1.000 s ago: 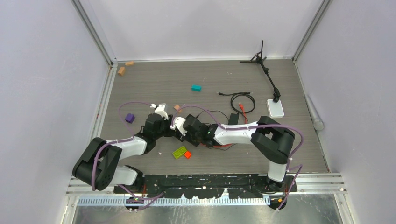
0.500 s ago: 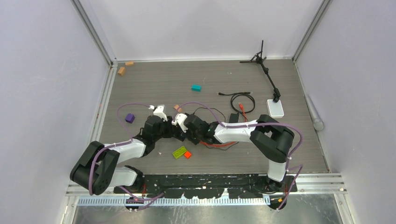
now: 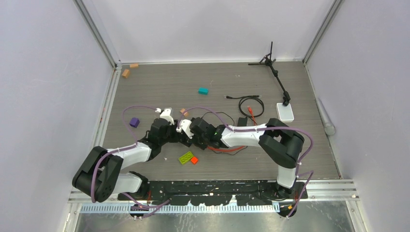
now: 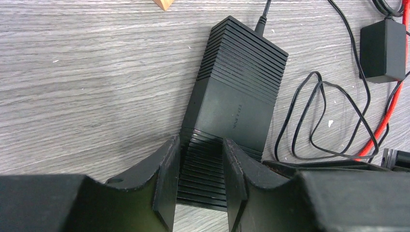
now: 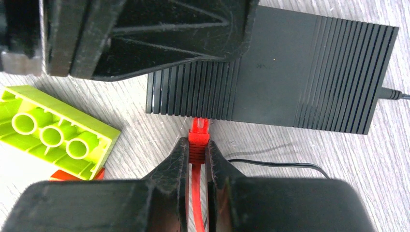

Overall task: Insert the plug into the switch port
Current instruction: Insert the connector into the switch port.

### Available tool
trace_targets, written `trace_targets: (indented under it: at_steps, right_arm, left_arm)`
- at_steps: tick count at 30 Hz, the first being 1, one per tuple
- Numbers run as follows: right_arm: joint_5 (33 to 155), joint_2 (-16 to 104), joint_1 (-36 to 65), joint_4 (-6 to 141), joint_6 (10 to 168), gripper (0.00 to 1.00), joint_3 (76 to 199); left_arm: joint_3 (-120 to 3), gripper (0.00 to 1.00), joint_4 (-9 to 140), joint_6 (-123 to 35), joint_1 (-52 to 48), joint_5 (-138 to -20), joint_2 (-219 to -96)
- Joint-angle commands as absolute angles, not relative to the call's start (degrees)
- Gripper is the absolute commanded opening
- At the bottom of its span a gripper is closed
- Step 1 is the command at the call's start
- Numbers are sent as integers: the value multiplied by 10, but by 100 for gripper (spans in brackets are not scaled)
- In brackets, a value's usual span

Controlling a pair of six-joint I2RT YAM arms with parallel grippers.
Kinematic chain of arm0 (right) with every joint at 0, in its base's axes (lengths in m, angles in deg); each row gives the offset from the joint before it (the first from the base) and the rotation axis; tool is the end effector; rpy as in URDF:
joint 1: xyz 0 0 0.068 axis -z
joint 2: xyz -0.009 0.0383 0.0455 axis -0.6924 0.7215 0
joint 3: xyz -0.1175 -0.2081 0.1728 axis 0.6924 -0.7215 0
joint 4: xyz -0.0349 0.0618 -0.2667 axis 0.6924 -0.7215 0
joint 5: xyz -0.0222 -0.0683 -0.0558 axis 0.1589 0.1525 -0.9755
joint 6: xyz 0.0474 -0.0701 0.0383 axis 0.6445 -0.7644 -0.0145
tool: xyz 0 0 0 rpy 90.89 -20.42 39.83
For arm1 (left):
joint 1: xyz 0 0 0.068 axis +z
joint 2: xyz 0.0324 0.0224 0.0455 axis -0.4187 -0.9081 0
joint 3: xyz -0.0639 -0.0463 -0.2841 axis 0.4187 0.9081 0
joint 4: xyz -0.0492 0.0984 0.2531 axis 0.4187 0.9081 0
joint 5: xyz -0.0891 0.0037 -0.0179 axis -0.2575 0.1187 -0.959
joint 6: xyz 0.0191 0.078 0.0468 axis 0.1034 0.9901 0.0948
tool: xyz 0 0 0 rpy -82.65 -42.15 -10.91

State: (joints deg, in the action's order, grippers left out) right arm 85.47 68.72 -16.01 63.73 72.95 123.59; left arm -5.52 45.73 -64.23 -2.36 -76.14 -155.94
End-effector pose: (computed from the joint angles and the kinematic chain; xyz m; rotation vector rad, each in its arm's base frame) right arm 0.2172 0.3714 0.1320 -1.3895 2.0266 0.3806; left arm 0.2379 -0.1312 0.1262 -0.0381 2.2219 -0.6971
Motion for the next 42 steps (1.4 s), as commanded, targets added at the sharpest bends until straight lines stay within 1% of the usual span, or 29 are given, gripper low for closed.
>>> trace_targets:
  at_steps: [1,9,12,14,17,21,25,30,36,39,42]
  right_arm:
    - [909,678,-186,824,713,0,1305]
    - [870,684,-172,834,727,0,1287]
    - [880,682,-167,826,730,1,1276]
    - [900,682,-167,805,726,0,1276]
    - [924,689,-167,768,710,0,1281]
    - [919,704,-167,727,677,0,1298]
    - [910,716,-164,721,665,1,1300]
    - [906,717,-161,713,665,13,1287]
    - [917,718,-153,687,665,32,1279]
    - [921,717,-147,672,665,36,1279]
    - [938,718,-138,652,669,36,1285]
  left_arm:
    - [-51,37,493,-663,-69,-920,-1566]
    - [-45,37,508,-663,-69,-919,-1545]
    - [-48,38,548,-656,-68,-875,-1510]
    - [-58,38,592,-651,-65,-825,-1484]
    - [-69,47,632,-658,-46,-769,-1454]
    - [-92,52,646,-657,-21,-757,-1454]
    - [-115,56,659,-641,-2,-756,-1466]
    - [-124,57,660,-633,21,-751,-1468]
    - [-135,58,646,-622,33,-769,-1499]
    - [-140,58,636,-618,34,-777,-1517]
    - [-141,58,625,-616,34,-786,-1528]
